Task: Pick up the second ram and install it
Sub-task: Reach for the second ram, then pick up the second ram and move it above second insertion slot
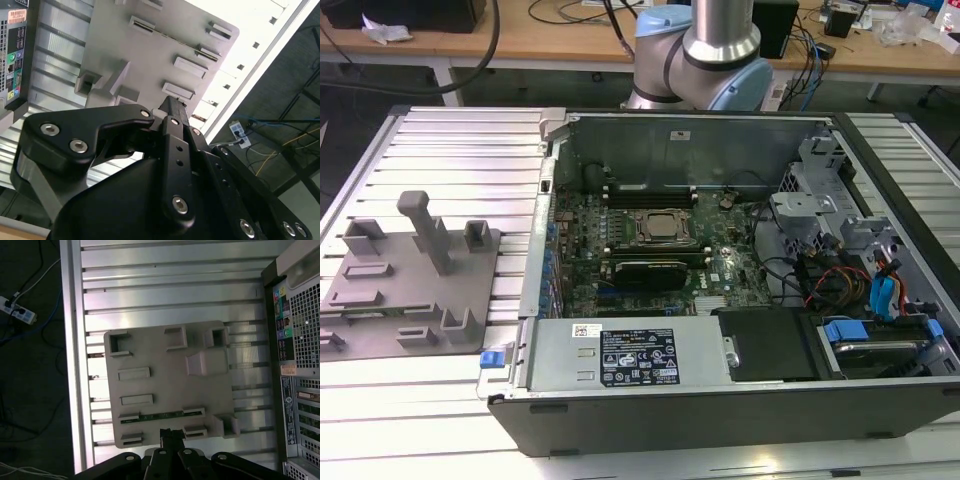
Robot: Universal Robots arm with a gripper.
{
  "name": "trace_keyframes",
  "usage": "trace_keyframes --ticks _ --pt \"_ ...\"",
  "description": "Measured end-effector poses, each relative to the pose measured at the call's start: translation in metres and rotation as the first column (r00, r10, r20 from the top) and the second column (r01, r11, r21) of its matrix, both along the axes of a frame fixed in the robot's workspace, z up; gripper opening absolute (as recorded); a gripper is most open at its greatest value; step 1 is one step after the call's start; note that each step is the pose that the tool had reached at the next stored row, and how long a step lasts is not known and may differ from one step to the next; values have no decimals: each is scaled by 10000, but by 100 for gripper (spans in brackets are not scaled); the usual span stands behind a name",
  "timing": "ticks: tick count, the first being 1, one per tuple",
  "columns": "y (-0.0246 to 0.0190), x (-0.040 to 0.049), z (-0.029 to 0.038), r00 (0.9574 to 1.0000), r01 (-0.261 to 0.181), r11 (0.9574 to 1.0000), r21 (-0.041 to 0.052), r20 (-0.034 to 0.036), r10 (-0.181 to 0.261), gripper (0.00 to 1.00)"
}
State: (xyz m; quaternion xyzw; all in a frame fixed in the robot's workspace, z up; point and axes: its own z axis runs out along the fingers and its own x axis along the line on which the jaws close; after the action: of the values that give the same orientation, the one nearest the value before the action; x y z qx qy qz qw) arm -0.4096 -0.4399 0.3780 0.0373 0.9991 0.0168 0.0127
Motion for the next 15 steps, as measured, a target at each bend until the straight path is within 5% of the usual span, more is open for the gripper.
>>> trace_keyframes --ticks 4,15 --pt "-36 0 -6 10000 1 10000 -4 1 -1 11" --pt "-39 0 -6 10000 1 10000 -5 -1 -1 11"
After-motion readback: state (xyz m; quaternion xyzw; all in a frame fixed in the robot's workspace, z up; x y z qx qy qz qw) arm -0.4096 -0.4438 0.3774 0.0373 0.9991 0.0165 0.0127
